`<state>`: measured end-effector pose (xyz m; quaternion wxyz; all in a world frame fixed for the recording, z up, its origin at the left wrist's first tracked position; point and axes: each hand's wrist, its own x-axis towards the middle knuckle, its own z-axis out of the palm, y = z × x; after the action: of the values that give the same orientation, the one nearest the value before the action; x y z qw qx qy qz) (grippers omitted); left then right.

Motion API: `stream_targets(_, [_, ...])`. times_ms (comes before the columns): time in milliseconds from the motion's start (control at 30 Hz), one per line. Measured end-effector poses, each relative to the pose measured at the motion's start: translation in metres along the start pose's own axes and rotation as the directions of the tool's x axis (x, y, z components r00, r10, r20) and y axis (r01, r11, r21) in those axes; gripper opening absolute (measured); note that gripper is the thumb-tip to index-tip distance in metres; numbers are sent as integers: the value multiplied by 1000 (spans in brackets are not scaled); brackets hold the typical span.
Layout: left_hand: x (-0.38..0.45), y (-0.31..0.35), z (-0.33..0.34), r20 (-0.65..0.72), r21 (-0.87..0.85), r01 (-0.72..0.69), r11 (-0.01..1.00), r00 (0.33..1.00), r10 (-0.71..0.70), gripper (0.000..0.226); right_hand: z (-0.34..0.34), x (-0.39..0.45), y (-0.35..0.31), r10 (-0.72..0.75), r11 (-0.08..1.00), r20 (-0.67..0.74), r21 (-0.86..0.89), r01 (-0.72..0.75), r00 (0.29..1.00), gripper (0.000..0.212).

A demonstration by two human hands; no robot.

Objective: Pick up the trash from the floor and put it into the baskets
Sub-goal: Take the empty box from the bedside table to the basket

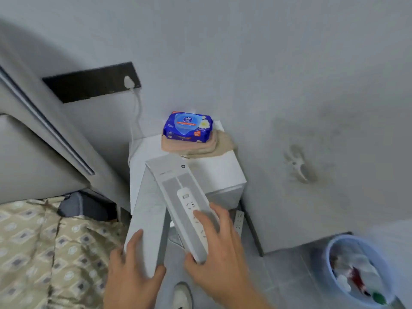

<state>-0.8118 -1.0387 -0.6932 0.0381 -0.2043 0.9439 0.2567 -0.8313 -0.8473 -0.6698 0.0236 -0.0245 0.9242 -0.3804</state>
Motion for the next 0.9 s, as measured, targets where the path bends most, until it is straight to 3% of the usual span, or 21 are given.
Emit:
stream_targets(100, [-89,13,0,43,11,-43,999,998,43,101,-65,-98,41,33,999,-16,17,-32,999,75])
stream_targets(200, [-203,29,41,70,14,-132,991,989,131,101,-128,-217,88,175,984,-30,-14,-176,984,75])
stream_targets(267, [-280,57,77,52,-71,-202,977,977,206,85,-163,-298,125,293,955,-72,-22,-295,953,75])
stream_targets(367, [-376,107,117,198,-190,-345,919,903,380,58,-213,-418,190,458,886,-140,-3,-463,878,76])
stream_targets(500, [-468,170,168,532,-105,-402,910,750,393,94,-259,-548,269,656,748,-252,85,-659,712,75])
stream_targets(633, [-539,214,245,745,-39,-523,851,552,373,80,-258,-634,336,828,540,-326,244,-805,457,69])
stream_targets(733, [-563,224,311,843,-13,-555,832,441,307,69,-229,-668,383,925,364,-265,401,-841,273,66])
stream_targets(800, [-569,226,352,882,-5,-559,829,389,267,65,-211,-674,416,957,276,-220,476,-835,190,64])
stream_targets(900, [-568,233,412,918,-4,-495,869,342,200,64,-195,-664,469,978,197,-167,551,-811,124,63])
